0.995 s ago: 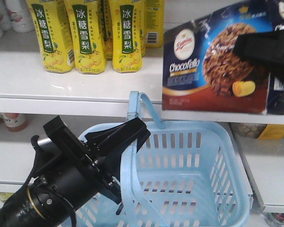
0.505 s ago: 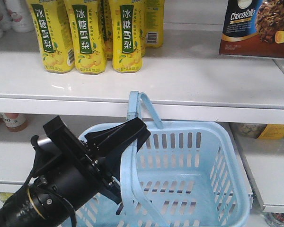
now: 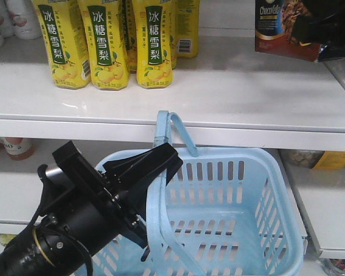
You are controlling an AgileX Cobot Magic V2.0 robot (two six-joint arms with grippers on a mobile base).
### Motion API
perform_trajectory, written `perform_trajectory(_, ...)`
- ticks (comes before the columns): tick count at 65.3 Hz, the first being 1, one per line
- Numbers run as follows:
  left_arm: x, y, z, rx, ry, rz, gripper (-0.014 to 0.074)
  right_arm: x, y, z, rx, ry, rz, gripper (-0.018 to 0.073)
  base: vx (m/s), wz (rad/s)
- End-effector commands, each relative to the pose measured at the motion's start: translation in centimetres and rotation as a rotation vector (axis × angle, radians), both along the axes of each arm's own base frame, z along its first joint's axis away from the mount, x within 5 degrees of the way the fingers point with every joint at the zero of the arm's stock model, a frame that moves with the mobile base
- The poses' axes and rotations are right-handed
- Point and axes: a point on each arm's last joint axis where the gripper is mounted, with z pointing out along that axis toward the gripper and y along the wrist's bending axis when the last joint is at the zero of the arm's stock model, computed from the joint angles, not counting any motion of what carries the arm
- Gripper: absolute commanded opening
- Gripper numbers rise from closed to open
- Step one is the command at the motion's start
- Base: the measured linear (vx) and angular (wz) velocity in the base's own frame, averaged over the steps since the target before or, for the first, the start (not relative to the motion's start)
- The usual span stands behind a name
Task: Left arm holds basket, right arm returns cookies
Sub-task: 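Lower the box onto the upper shelf beside the yellow bottles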
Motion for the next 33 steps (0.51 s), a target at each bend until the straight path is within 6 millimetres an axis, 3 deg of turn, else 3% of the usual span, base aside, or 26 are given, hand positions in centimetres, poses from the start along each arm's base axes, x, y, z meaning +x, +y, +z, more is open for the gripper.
perform_trajectory(1, -0.1, 0.8, 2.7, -0.166, -0.112, 0.034, -0.0003, -0.2, -0.5, 1.5, 0.031, -0.191, -0.04, -0.0006, 0.0, 0.0)
perform_trajectory(14, -0.1, 0.8, 2.7, -0.166, -0.112, 0.034, -0.0003, 0.4, -1.0, -0.6, 0.017, -0.305, -0.115, -0.0006, 0.0, 0.0)
perform_trajectory(33, -0.1, 0.8, 2.7, -0.166, -0.112, 0.034, -0.0003, 2.2, -0.7, -3.5, -0.005, -0.242, -0.126, -0.0006, 0.0, 0.0)
